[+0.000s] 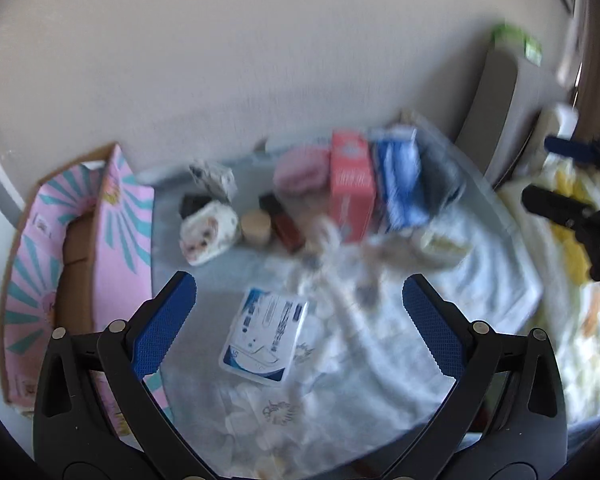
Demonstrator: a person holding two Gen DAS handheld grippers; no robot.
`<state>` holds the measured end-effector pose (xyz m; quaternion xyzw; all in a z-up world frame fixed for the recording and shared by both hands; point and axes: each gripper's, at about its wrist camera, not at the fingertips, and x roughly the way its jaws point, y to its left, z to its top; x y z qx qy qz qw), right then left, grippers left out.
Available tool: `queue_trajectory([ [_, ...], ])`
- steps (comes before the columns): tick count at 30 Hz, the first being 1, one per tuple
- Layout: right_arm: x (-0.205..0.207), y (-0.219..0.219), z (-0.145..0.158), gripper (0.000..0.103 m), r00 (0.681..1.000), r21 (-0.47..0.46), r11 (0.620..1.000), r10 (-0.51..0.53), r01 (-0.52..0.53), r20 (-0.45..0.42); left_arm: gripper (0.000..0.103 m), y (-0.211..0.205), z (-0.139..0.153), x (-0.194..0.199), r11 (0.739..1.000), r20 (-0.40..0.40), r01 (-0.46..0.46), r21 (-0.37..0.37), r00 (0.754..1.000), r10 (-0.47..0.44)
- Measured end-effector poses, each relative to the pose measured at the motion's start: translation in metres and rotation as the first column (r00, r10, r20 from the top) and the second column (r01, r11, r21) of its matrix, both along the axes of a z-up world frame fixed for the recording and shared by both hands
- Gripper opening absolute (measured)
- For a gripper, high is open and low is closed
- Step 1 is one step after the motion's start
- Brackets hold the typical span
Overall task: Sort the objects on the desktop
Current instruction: 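Grasp the clear floss-pick box with left tool while right tool grasps the cream sock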
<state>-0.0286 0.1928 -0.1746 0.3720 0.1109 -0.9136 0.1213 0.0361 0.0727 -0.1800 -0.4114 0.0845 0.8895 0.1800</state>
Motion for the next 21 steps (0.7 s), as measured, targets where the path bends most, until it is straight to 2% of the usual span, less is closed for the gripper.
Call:
queue_trajectory([
  [2,-0.004,0.0,-0.021,0.103,1.0,-0.003,1.0,0.011,-0.011,0.03,0.102,0.003,-0.025,-0.005,0.999,0.016,-0.02,-0.049,1.0,0.021],
  [5,-0.006,0.002,-0.05,0.102,0.998,-0.009,0.999,0.033,-0.032,0.056,0.1,-0.006,-0.049,-0.016,0.997,0.08,-0.07,-0.035,0.994,0.073],
  [10,-0.012,-0.003,-0.08,0.098,0.993,0.034,0.996,0.083,-0.086,0.089,0.098,-0.016,-0.066,-0.023,0.996,0.107,-0.093,-0.013,0.99,0.094],
  [13,-0.021,-0.005,-0.09,0.096,0.99,0.053,0.993,0.103,-0.108,0.102,0.088,-0.017,-0.075,-0.025,0.996,0.126,-0.087,-0.03,0.988,0.09],
  [16,-0.03,-0.004,-0.1,0.086,0.987,0.066,0.991,0.109,-0.117,0.119,0.087,-0.018,-0.084,-0.024,0.996,0.139,-0.081,-0.035,0.987,0.085],
  [17,-0.034,-0.004,-0.105,0.075,0.986,0.075,0.99,0.106,-0.116,0.129,0.084,-0.018,-0.087,-0.024,0.996,0.143,-0.08,-0.042,0.986,0.085],
  [19,-0.04,-0.004,-0.114,0.061,0.983,0.093,0.989,0.101,-0.116,0.156,0.078,-0.018,-0.092,-0.023,0.996,0.158,-0.077,-0.047,0.984,0.083],
  [21,-0.043,-0.005,-0.121,0.058,0.979,0.101,0.987,0.109,-0.128,0.173,0.072,-0.02,-0.095,-0.023,0.996,0.169,-0.075,-0.048,0.982,0.082],
])
